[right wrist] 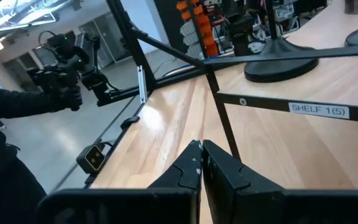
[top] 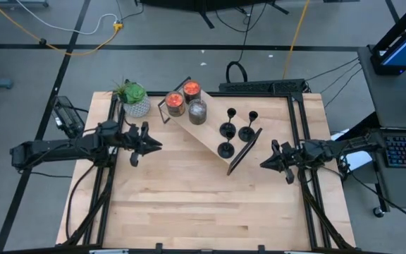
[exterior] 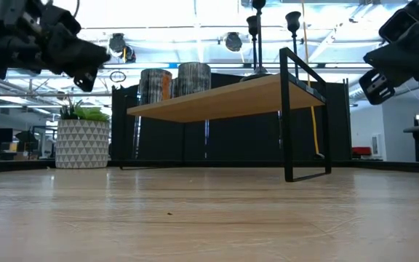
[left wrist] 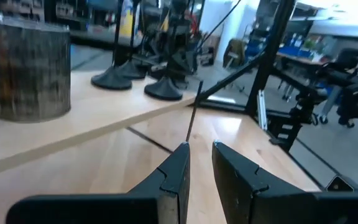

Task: Pick & Place candle stick holders
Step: Return to Home Position

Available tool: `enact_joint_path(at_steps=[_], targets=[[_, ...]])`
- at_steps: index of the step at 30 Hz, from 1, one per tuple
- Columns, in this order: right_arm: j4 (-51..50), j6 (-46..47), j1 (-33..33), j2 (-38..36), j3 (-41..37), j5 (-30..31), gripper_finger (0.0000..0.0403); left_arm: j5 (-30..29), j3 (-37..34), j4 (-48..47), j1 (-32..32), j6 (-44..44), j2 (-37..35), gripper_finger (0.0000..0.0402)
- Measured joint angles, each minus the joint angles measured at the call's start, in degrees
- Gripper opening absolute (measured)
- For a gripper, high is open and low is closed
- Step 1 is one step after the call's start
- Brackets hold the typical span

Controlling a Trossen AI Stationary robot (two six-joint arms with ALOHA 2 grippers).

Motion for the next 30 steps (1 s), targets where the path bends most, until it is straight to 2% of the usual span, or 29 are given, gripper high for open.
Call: enact_joint_path(at_steps=[10,21,23,27,30], targets=[[0.3,-2.3,0.0,-3.0,0.0,0.4,0.0006,0.0,-6.5,0.4,0.0,-1.0,-9.6,0.0072],[-0.6,-2.5,0.0,-3.6,0.0,1.7,0.0006,-0.1,-6.9,-1.7,-1.8,-0.7,-14.3,0.0072],[-0.6,-3.1,0.0,-3.6,0.0,1.7,0.0006,-1.5,-6.9,-2.6,-3.1,0.3,-14.4,0.0072],[-0.9,-3.8,0.0,-3.6,0.0,2.1,0.0006,-8.1,-6.9,-5.0,-5.7,0.7,-14.4,0.0072],[-1.7,-3.5,0.0,-3.6,0.0,3.4,0.0006,-9.8,-6.9,-5.0,-6.7,2.8,-14.4,0.0072]])
